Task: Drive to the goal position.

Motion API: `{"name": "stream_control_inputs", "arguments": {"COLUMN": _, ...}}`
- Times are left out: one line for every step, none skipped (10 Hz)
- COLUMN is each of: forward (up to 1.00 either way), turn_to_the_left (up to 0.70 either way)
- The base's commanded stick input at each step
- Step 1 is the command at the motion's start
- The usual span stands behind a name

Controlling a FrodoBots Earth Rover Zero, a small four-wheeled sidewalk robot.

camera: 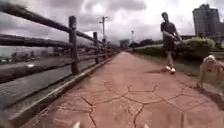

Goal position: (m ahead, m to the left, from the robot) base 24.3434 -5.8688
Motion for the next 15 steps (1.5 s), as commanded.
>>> {"name": "stream_control_inputs", "arguments": {"forward": 1.00, "turn_to_the_left": -0.18}}
{"name": "stream_control_inputs", "arguments": {"forward": 1.00, "turn_to_the_left": 0.00}}
{"name": "stream_control_inputs", "arguments": {"forward": 1.00, "turn_to_the_left": 0.00}}
{"name": "stream_control_inputs", "arguments": {"forward": 1.00, "turn_to_the_left": 0.00}}
{"name": "stream_control_inputs", "arguments": {"forward": 1.00, "turn_to_the_left": 0.00}}
{"name": "stream_control_inputs", "arguments": {"forward": 1.00, "turn_to_the_left": 0.00}}
{"name": "stream_control_inputs", "arguments": {"forward": 1.00, "turn_to_the_left": -0.13}}
{"name": "stream_control_inputs", "arguments": {"forward": 1.00, "turn_to_the_left": -0.27}}
{"name": "stream_control_inputs", "arguments": {"forward": 1.00, "turn_to_the_left": -0.27}}
{"name": "stream_control_inputs", "arguments": {"forward": 1.00, "turn_to_the_left": -0.27}}
{"name": "stream_control_inputs", "arguments": {"forward": 1.00, "turn_to_the_left": 0.00}}
{"name": "stream_control_inputs", "arguments": {"forward": 1.00, "turn_to_the_left": 0.00}}
{"name": "stream_control_inputs", "arguments": {"forward": 1.00, "turn_to_the_left": 0.00}}
{"name": "stream_control_inputs", "arguments": {"forward": 1.00, "turn_to_the_left": -0.07}}
{"name": "stream_control_inputs", "arguments": {"forward": 1.00, "turn_to_the_left": -0.23}}
